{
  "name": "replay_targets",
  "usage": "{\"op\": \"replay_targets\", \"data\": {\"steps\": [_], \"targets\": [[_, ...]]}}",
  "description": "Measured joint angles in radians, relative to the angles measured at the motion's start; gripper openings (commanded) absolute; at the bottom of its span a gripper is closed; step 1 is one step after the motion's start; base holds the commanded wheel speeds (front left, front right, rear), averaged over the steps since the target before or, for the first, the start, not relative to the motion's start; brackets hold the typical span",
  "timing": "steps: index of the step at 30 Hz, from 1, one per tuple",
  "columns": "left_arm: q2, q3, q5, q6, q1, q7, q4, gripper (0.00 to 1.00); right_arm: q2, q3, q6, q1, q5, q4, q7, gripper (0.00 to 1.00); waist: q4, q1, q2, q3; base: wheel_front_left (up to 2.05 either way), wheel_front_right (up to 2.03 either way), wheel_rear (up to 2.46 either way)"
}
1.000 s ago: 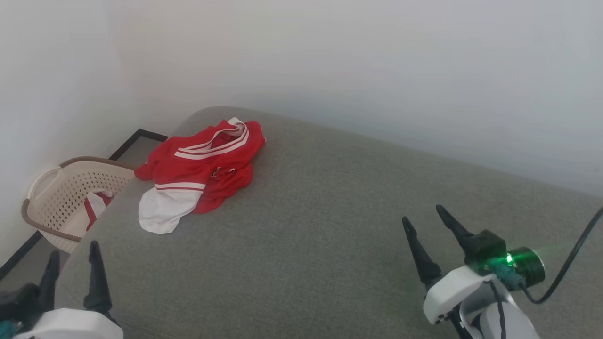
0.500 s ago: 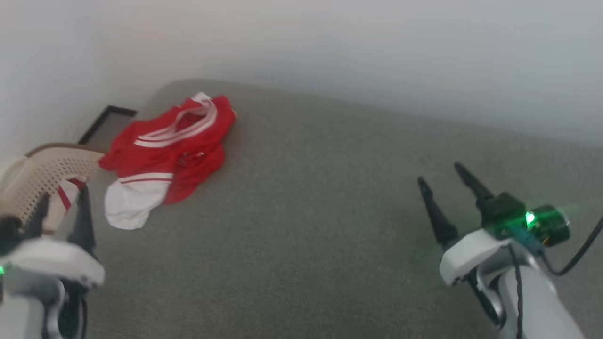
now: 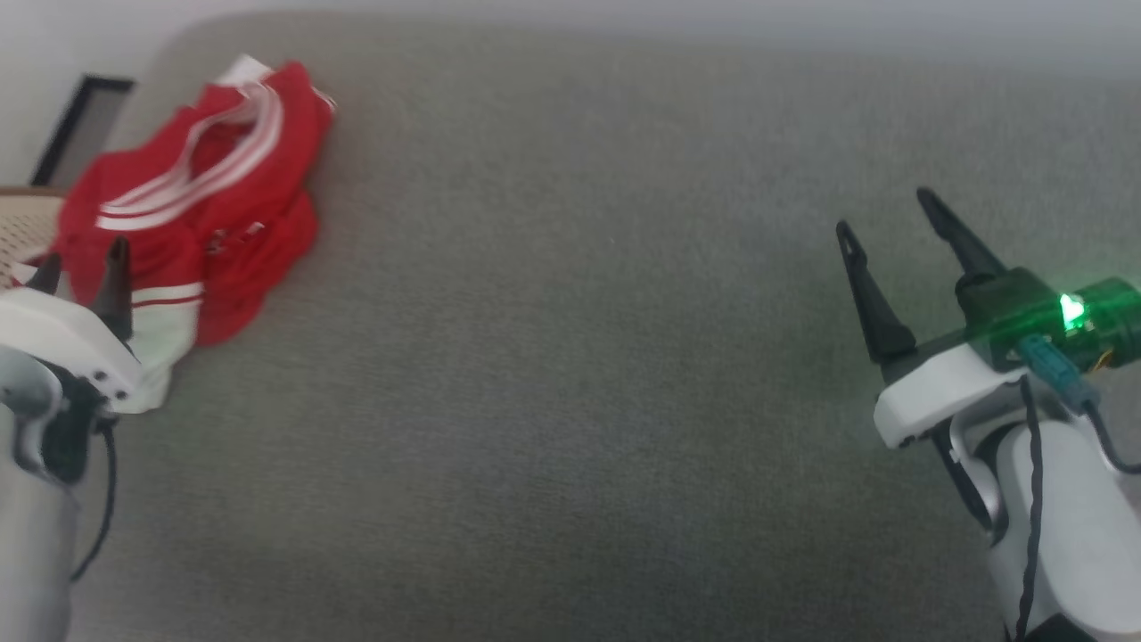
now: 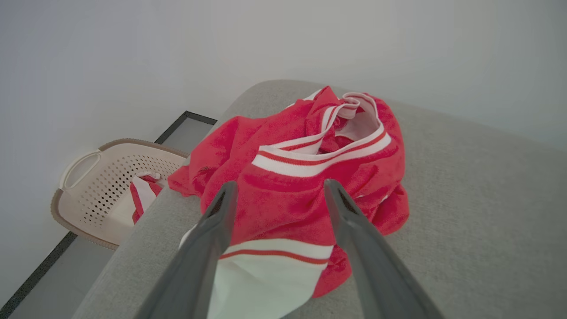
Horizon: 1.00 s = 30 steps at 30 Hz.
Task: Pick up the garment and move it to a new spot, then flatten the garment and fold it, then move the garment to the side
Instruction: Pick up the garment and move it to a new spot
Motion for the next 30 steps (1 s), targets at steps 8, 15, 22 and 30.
{"op": "replay_targets", "data": {"steps": [8,15,22,30], "targets": [[0.027,-0.050,-0.038,-0.017,-0.188,0.195,0.260,1.00,-0.005,-0.001,0.000,-0.036,-0.016,-0.052,0.020,1.00,-0.050,0.0000,0.0000,0.142,0.00,0.00,0.00],[0.058,-0.086,-0.044,-0.021,-0.301,0.358,0.403,1.00,-0.009,-0.009,0.000,-0.038,-0.021,-0.080,0.028,1.00,-0.088,0.0000,0.0001,0.206,0.00,0.00,0.00],[0.060,-0.097,-0.063,-0.022,-0.323,0.318,0.449,0.00,-0.002,-0.019,0.000,-0.040,-0.026,-0.084,0.030,1.00,-0.092,0.0000,0.0000,0.208,0.00,0.00,0.00],[0.117,-0.127,-0.081,-0.022,-0.317,0.129,0.368,0.00,0.022,-0.053,0.000,-0.002,-0.024,-0.046,0.002,1.00,-0.083,0.0000,0.0000,0.135,0.00,0.00,0.00]]}}
